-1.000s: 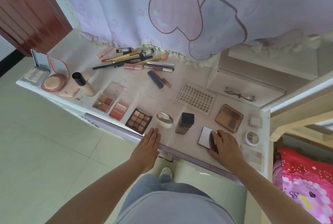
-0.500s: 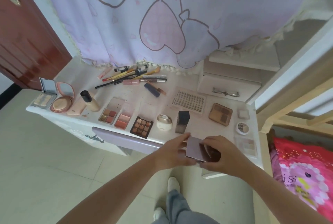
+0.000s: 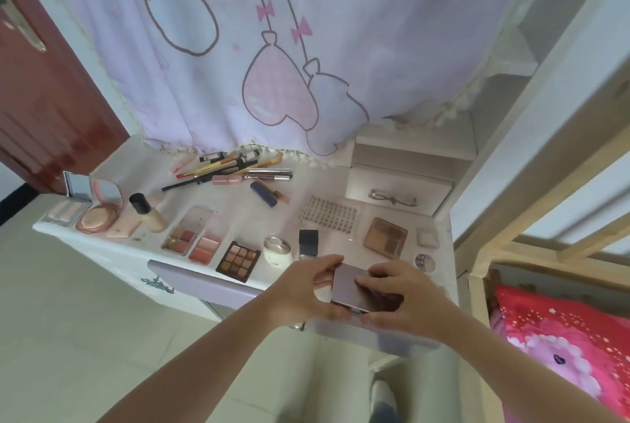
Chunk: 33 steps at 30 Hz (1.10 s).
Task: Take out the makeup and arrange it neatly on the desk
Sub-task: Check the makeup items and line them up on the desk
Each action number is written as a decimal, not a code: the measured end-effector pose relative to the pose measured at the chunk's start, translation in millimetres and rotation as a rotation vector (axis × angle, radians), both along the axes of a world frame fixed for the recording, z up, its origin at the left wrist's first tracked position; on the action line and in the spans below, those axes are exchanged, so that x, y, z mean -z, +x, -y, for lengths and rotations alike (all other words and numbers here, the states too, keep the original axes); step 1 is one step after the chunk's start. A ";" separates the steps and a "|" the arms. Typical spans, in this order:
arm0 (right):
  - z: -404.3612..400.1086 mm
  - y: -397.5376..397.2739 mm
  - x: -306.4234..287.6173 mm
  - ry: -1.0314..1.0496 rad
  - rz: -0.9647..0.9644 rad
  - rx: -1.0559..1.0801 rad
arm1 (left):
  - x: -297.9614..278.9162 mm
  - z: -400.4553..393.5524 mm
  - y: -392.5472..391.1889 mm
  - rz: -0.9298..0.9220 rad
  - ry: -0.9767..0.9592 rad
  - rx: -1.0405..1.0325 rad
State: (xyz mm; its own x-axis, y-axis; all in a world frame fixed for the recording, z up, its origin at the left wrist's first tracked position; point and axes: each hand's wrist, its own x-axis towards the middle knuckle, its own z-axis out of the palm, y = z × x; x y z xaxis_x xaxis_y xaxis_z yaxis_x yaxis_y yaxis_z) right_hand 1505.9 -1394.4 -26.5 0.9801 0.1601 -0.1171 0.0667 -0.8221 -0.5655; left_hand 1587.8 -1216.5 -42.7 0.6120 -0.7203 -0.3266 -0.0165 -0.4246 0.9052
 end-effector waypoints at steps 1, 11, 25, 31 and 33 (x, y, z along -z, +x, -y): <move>7.9 1.7 -2.3 0.001 0.001 -0.003 | -0.1 7.2 -0.3 0.003 0.003 -0.013; 89.3 25.9 13.3 0.023 0.009 -0.113 | 10.6 79.9 -0.9 0.017 0.006 -0.178; 106.8 70.8 32.3 0.230 -0.170 -0.333 | 26.4 84.4 -11.1 -0.105 0.041 -0.392; 112.2 84.0 48.1 0.508 -0.437 -0.175 | 33.6 84.9 -4.4 -0.169 0.091 -0.384; 114.6 88.4 56.2 0.588 -0.536 -0.133 | 45.9 82.3 -2.0 -0.183 0.130 -0.388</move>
State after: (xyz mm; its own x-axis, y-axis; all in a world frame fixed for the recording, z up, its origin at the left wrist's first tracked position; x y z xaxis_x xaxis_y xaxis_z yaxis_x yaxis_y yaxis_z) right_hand 1594.3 -1509.0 -82.8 0.7829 0.4536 -0.4259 -0.2595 -0.3840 -0.8861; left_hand 1585.8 -1298.9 -88.6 0.7524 -0.3942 -0.5277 0.3222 -0.4785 0.8169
